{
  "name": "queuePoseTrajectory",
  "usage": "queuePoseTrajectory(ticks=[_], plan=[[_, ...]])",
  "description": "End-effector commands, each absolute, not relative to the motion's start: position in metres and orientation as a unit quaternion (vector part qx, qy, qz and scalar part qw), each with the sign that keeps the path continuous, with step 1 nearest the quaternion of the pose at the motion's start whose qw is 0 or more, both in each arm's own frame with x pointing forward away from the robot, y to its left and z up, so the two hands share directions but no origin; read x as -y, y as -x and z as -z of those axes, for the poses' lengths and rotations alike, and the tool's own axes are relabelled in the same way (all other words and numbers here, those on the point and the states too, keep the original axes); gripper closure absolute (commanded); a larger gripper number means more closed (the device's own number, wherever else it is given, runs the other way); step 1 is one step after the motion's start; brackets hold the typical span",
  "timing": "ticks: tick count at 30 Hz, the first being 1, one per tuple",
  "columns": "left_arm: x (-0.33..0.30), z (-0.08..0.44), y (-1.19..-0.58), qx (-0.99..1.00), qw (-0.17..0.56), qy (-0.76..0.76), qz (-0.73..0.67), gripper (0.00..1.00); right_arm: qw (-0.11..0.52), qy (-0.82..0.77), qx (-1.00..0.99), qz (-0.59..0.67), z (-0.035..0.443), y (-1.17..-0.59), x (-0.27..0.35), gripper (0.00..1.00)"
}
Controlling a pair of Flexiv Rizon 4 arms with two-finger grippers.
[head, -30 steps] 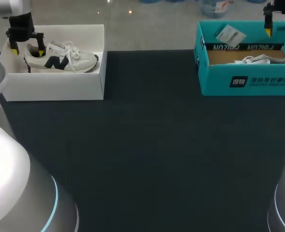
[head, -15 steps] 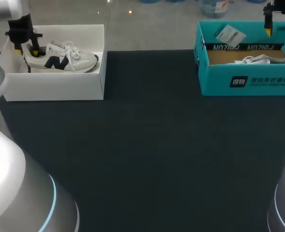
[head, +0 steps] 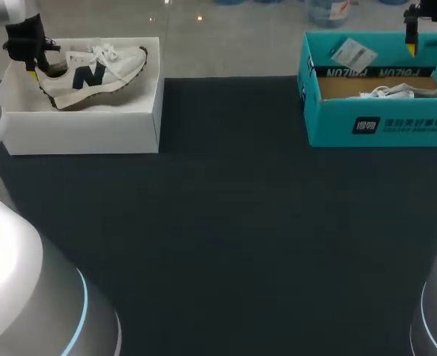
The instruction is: Take the shoe out of the shoebox, open the shoe tongue, remove and reinsert the insole, then place the shoe into the shoebox
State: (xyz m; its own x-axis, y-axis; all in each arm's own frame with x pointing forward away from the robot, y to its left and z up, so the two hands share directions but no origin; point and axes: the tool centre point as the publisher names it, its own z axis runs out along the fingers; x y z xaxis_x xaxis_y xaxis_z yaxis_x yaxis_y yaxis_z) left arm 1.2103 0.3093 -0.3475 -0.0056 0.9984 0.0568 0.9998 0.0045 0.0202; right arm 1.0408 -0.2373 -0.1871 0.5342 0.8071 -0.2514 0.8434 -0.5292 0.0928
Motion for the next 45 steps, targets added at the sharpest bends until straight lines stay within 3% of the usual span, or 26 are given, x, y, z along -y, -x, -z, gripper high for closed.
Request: queuePoseTrajectory(ticks=[1, 18, 43, 45], plan=[[-0.313, 0.306, -1.208, 0.701, 0.019, 0.713, 0.003, 1.0, 0.102, -0.87, -0.474, 0.089, 0.187, -1.041, 0.237, 0.0], [-0.314, 0.111, -1.199, 0.644, -0.125, 0.746, 0.114, 1.0, 0.102, -0.87, -0.474, 0.089, 0.187, -1.041, 0.237, 0.0], [-0.31, 0.102, -1.193, 0.639, -0.123, 0.747, 0.136, 1.0, 0.102, -0.87, -0.474, 0.089, 0.187, -1.041, 0.237, 0.0], [-0.3, 0.107, -1.171, 0.634, -0.111, 0.752, 0.138, 1.0, 0.102, -0.87, -0.474, 0.089, 0.187, -1.041, 0.237, 0.0]])
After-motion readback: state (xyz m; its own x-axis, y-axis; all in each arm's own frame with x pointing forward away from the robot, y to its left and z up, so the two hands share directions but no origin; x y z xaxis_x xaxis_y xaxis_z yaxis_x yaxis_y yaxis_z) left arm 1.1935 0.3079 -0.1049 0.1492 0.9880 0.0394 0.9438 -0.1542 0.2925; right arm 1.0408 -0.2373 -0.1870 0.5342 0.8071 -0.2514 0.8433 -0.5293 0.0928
